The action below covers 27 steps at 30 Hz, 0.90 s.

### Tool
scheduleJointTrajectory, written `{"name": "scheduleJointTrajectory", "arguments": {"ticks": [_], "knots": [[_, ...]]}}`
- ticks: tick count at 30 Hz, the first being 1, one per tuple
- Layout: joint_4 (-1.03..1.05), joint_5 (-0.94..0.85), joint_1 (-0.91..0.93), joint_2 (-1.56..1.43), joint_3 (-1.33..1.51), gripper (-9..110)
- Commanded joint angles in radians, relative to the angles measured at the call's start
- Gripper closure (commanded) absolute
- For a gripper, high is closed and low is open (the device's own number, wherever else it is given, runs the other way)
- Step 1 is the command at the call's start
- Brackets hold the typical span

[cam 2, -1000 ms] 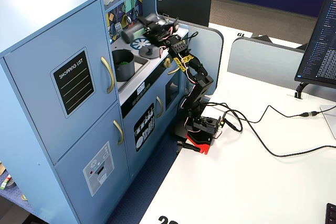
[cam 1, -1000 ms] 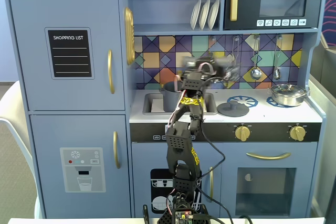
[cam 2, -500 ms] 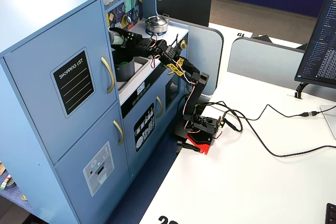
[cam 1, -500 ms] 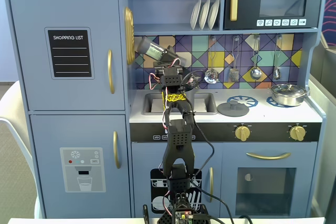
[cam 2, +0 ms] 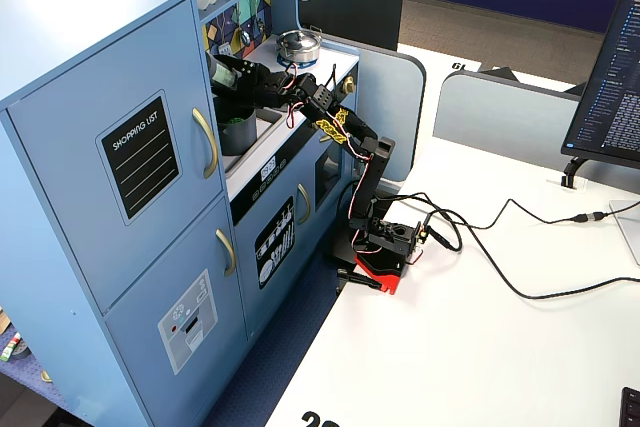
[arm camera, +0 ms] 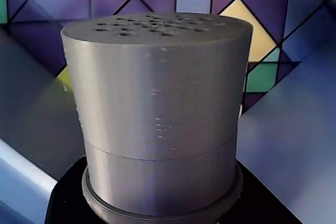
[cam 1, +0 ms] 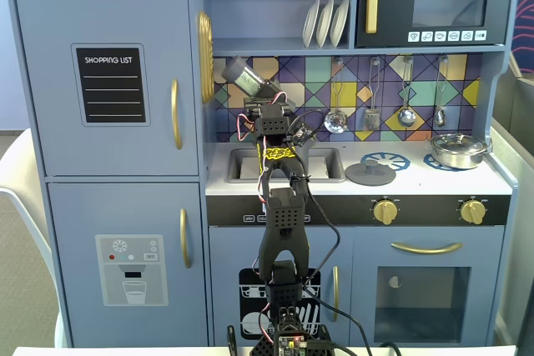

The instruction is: Put salt in the gray recipient

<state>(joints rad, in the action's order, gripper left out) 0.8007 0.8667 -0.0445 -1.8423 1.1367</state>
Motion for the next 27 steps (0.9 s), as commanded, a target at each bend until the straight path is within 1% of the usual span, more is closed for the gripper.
{"name": "scheduleJointTrajectory", "arguments": {"ticks": [1, 4, 6, 9, 11, 13, 17, 19, 21, 25, 27], "knots": [[0.133, 0.074, 0.044, 0.0, -0.089, 102], [0.164, 0.086, 0.043, -0.015, -0.051, 102], [0.094, 0.08, 0.023, -0.026, -0.034, 102], [-0.077, 0.044, -0.015, -0.046, -0.017, 102], [-0.12, 0.031, -0.02, -0.049, -0.021, 102], [-0.072, 0.041, -0.008, -0.043, -0.032, 102], [0.127, 0.109, 0.031, -0.038, -0.025, 102], [0.155, 0.118, 0.031, -0.048, 0.0, 102], [0.1, 0.104, 0.009, -0.058, 0.017, 102], [-0.115, 0.046, -0.032, -0.071, 0.014, 102], [-0.11, 0.032, -0.034, -0.054, -0.017, 102]]}}
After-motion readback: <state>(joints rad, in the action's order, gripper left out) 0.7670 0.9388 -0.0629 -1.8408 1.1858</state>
